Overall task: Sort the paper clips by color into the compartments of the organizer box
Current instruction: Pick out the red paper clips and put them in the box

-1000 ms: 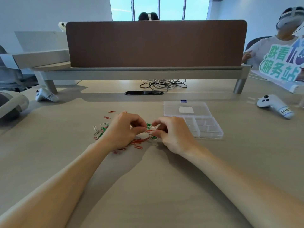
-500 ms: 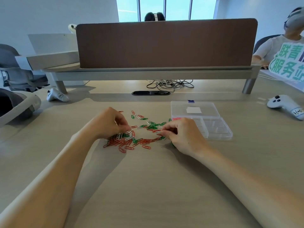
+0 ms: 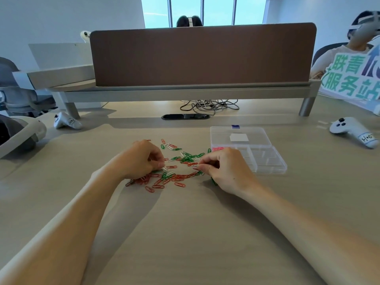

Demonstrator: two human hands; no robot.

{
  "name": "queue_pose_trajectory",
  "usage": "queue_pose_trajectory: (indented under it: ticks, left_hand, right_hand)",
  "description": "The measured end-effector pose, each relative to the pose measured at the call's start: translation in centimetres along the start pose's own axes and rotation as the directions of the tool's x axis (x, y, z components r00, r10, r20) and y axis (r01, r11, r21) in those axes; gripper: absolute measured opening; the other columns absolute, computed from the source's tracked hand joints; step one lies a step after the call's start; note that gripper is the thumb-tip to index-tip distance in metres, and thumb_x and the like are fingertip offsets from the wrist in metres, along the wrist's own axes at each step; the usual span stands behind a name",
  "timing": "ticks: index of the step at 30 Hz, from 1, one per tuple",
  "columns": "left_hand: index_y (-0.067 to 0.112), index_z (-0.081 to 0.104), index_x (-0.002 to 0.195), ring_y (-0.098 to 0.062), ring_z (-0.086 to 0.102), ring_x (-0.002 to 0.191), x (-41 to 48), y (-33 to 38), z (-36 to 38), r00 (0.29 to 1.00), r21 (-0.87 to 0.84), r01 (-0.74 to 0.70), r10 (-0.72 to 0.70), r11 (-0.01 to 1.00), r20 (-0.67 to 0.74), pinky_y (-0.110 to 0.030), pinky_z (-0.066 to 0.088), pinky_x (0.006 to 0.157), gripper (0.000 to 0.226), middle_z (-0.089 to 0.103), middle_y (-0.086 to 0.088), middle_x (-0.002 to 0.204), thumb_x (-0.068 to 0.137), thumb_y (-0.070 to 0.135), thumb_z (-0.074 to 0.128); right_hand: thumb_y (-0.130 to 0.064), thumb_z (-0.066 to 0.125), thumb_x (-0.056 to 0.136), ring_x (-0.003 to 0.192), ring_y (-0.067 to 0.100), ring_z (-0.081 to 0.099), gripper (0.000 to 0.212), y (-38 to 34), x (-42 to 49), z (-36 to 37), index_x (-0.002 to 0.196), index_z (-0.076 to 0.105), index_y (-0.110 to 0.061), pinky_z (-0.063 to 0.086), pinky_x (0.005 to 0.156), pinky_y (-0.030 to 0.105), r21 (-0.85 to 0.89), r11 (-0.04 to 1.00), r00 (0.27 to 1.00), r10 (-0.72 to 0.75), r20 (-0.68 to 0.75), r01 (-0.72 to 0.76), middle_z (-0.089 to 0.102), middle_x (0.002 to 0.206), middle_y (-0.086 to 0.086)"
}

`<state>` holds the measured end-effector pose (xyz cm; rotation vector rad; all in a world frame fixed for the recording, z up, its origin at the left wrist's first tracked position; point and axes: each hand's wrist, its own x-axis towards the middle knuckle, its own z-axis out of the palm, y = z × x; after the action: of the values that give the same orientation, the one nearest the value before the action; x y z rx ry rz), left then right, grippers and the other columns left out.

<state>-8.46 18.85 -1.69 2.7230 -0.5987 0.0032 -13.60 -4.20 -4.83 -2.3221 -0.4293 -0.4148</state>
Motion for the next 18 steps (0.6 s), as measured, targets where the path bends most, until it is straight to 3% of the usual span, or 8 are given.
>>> queue_pose_trajectory:
  ticks: [3, 7, 12, 18]
  left_hand:
    - [0.019, 0.075, 0.086, -0.002, 0.067, 0.069, -0.1, 1.6, 0.2, 0.990, -0.167, -0.107, 0.090, 0.980, -0.110, -0.021, 0.055, 0.073, 0.005, 0.072, 0.009, 0.077, 0.082, 0.018, 0.073]
    - [0.017, 0.077, 0.090, -0.004, 0.069, 0.069, -0.2, 4.0, 1.8, 0.977, -0.286, -0.206, 0.179, 0.936, -0.116, -0.019, 0.056, 0.070, 0.011, 0.074, 0.006, 0.077, 0.080, 0.012, 0.074]
    - [0.014, 0.075, 0.088, -0.013, 0.071, 0.067, -0.1, 4.7, 2.6, 0.974, -0.461, -0.205, 0.131, 0.863, -0.187, -0.027, 0.059, 0.069, 0.012, 0.074, -0.001, 0.074, 0.080, 0.005, 0.073]
    - [0.023, 0.073, 0.083, -0.009, 0.070, 0.069, -0.5, 5.5, 2.6, 0.955, -0.480, -0.280, 0.188, 0.831, -0.230, -0.017, 0.055, 0.066, 0.023, 0.073, 0.009, 0.073, 0.081, 0.001, 0.070]
  right_hand:
    - [-0.021, 0.072, 0.086, 0.064, -0.008, 0.057, 0.014, -0.1, 0.0, -0.1, 0.096, 0.078, -0.014, 0.041, 0.061, 0.006, 0.040, 0.999, 1.000, 0.007, -0.005, -0.007, 0.070, 0.080, -0.009]
    - [-0.021, 0.075, 0.083, 0.062, -0.008, 0.058, 0.012, 0.1, 0.0, -0.2, 0.092, 0.079, -0.014, 0.042, 0.059, 0.009, 0.091, 0.996, 0.999, 0.026, -0.030, -0.023, 0.065, 0.070, -0.013]
    - [-0.023, 0.075, 0.083, 0.064, -0.001, 0.061, 0.011, 0.4, 0.3, -0.6, 0.092, 0.079, -0.016, 0.043, 0.058, 0.010, 0.103, 0.994, 0.998, 0.037, -0.048, -0.032, 0.069, 0.071, -0.009]
    - [-0.018, 0.075, 0.083, 0.060, -0.005, 0.060, 0.013, 0.3, 0.1, -1.6, 0.096, 0.078, -0.015, 0.045, 0.059, 0.013, 0.167, 0.984, 0.998, 0.055, 0.033, -0.059, 0.066, 0.069, -0.015]
